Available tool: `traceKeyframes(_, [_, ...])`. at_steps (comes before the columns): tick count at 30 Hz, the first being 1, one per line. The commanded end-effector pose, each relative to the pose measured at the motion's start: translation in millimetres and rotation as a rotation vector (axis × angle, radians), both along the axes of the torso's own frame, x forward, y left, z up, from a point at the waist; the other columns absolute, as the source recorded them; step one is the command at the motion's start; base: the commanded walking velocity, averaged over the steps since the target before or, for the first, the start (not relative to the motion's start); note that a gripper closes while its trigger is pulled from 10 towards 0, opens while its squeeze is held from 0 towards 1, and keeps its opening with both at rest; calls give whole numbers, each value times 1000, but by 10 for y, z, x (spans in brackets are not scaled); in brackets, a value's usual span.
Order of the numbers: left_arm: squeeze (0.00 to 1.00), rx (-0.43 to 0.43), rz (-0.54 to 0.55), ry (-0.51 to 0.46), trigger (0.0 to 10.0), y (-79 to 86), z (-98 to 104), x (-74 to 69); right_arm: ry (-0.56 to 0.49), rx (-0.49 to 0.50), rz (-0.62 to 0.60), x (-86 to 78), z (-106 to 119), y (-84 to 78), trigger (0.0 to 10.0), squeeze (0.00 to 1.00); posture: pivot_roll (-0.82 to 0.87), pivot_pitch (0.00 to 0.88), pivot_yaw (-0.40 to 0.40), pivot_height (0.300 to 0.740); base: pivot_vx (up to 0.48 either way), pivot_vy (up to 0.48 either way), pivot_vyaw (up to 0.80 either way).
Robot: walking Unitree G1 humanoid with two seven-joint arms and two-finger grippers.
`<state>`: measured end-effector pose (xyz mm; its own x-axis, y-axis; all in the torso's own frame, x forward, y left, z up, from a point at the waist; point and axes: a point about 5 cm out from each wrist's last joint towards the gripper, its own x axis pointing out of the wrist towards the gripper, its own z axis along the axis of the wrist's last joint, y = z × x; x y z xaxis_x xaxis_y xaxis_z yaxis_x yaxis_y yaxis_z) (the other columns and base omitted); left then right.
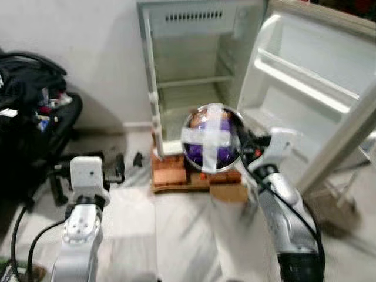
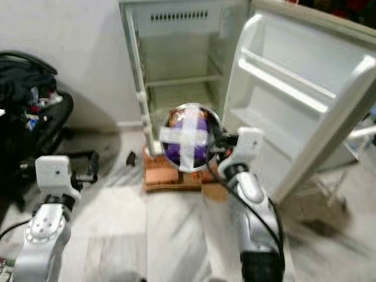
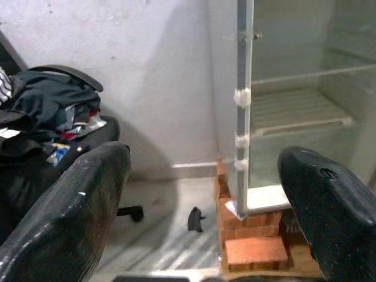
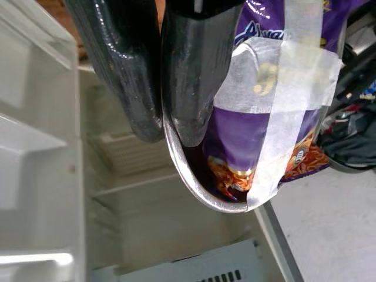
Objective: Restocking fridge
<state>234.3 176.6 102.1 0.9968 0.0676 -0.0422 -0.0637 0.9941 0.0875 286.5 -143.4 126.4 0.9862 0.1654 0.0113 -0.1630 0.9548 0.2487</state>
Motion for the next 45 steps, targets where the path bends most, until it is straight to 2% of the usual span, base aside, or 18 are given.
traceKeyframes(1, [0, -13, -15, 0, 10000, -56, 6, 2, -31, -16, -40, 14, 67, -129, 10000, 0, 98, 29, -12, 740, 442, 0, 0])
traceKeyframes(20, [0, -30, -29, 5, 10000, -87, -14, 5, -38, -23, -28, 37, 75, -101, 10000, 0, 98, 29, -19, 740, 438, 0, 0])
traceKeyframes(26, [0, -37, -18, 17, 10000, -70, -27, -2, -28, -22, -21, 11, 43, -81, 10000, 0, 98, 28, -16, 740, 383, 285, 0])
traceKeyframes(31, [0, -33, -2, 32, 10000, -10, -67, -67, -4, -34, -20, -98, -37, -119, 10000, 0, 99, 12, -18, 740, 58, 419, 0])
traceKeyframes(32, [0, -23, 13, 37, 10000, 44, -90, -159, 19, -48, -20, -226, -95, -175, 10000, 0, 100, 1, -20, 740, 0, 401, 0])
traceKeyframes(37, [0, -14, 32, 64, 10000, 78, -148, -263, 60, -76, -18, -379, -197, -265, 10000, 0, 100, 0, -27, 740, 0, 80, 0])
traceKeyframes(39, [0, -19, 32, 75, 10000, 73, -167, -288, 73, -89, -20, -414, -229, -301, 10000, 0, 100, 0, -28, 740, 0, 225, 0])
traceKeyframes(45, [0, -6, -1, 58, 10000, 45, -151, -260, 68, -108, -34, -387, -221, -360, 10000, 0, 100, 0, -21, 740, 0, 444, 0])
